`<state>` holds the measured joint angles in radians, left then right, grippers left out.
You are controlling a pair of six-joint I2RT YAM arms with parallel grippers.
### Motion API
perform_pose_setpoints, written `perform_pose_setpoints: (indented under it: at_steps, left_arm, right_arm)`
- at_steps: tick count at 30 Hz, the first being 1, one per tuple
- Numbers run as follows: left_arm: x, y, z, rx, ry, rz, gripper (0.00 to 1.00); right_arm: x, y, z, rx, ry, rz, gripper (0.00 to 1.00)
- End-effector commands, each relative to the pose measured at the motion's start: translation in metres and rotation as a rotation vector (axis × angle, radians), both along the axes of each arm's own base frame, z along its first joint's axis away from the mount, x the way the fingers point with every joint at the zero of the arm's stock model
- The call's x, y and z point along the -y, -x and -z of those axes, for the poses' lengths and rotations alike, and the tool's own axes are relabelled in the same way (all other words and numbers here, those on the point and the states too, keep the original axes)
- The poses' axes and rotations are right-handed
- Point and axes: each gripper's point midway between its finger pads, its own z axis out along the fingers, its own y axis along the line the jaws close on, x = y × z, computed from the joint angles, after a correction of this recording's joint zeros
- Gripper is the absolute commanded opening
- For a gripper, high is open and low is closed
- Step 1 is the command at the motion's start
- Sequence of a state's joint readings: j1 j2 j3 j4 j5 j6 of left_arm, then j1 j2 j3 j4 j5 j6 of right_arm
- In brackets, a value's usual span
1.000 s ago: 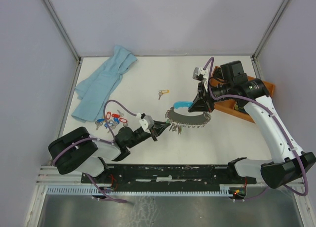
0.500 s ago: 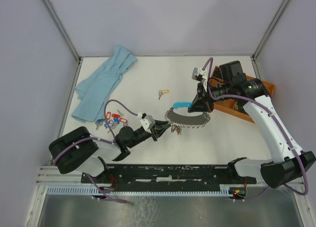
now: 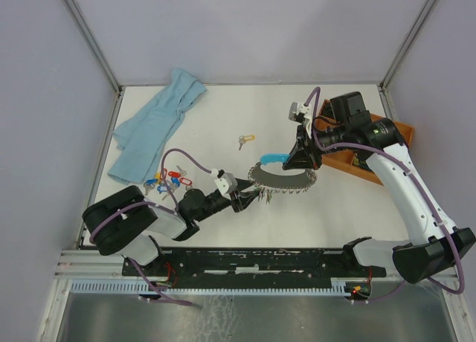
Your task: Remove the keys from the keyring
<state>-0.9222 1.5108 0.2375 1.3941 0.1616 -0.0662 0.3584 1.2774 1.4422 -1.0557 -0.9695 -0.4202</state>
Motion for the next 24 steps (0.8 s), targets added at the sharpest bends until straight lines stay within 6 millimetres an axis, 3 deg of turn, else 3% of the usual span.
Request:
perform_pose_setpoints:
  at_steps: [1, 11, 24]
  left_arm:
    - [0.005, -0.004, -0.033, 0.063, 0.101, 0.006, 0.49]
    - [0.008, -0.008, -0.046, 0.129, 0.110, -0.002, 0.50]
    - [0.009, -0.003, -0.045, 0.145, 0.131, 0.022, 0.47]
  right_arm:
    - [-0.006, 0.006, -0.011, 0.023, -0.054, -0.048, 0.01]
    - [-0.007, 0.007, -0.012, 0.014, -0.064, -0.060, 0.00]
    - [-0.008, 0.009, -0.012, 0.015, -0.066, -0.066, 0.01]
